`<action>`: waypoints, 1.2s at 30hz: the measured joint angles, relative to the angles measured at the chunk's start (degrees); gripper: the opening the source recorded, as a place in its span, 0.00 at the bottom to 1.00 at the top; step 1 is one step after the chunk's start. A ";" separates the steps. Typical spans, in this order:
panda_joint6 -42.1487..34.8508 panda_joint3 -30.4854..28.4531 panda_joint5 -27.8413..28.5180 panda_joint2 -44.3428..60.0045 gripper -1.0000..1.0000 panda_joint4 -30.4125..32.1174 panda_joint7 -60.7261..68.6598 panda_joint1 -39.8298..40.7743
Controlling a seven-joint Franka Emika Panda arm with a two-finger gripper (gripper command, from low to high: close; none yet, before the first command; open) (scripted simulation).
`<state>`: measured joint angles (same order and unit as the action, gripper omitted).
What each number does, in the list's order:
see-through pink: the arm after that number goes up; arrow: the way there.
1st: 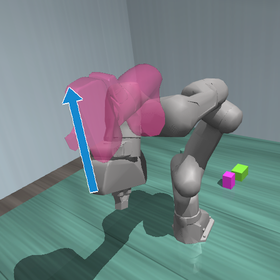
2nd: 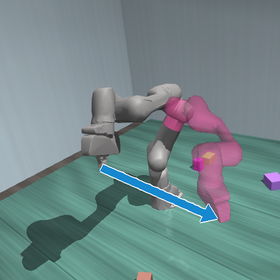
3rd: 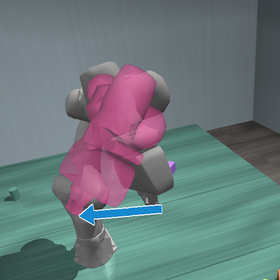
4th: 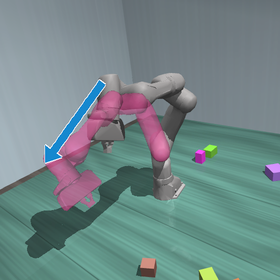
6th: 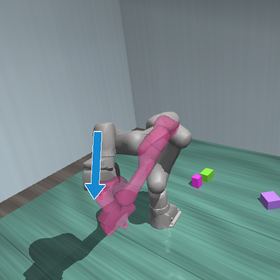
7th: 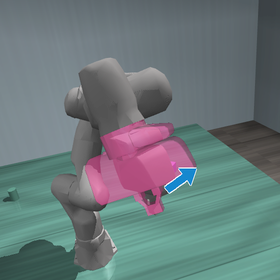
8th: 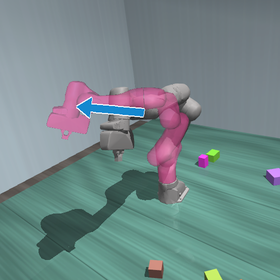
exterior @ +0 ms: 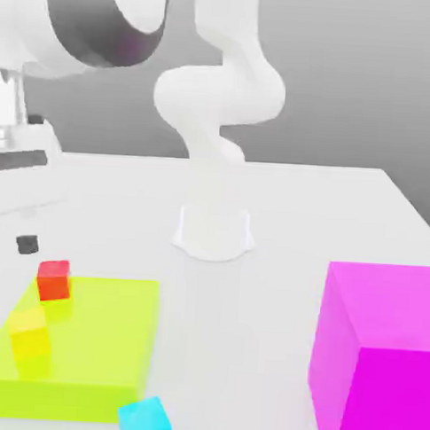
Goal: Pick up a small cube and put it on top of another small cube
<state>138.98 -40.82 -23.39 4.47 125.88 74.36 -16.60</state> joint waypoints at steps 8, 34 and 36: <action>0.69 2.20 -5.36 9.04 0.50 -1.13 21.08 6.12; 11.94 14.31 -10.12 32.77 0.00 -5.05 65.98 26.06; 11.95 14.30 -10.06 32.77 0.00 -5.04 65.93 26.06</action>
<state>150.93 -26.52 -33.44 37.24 120.83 140.29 9.46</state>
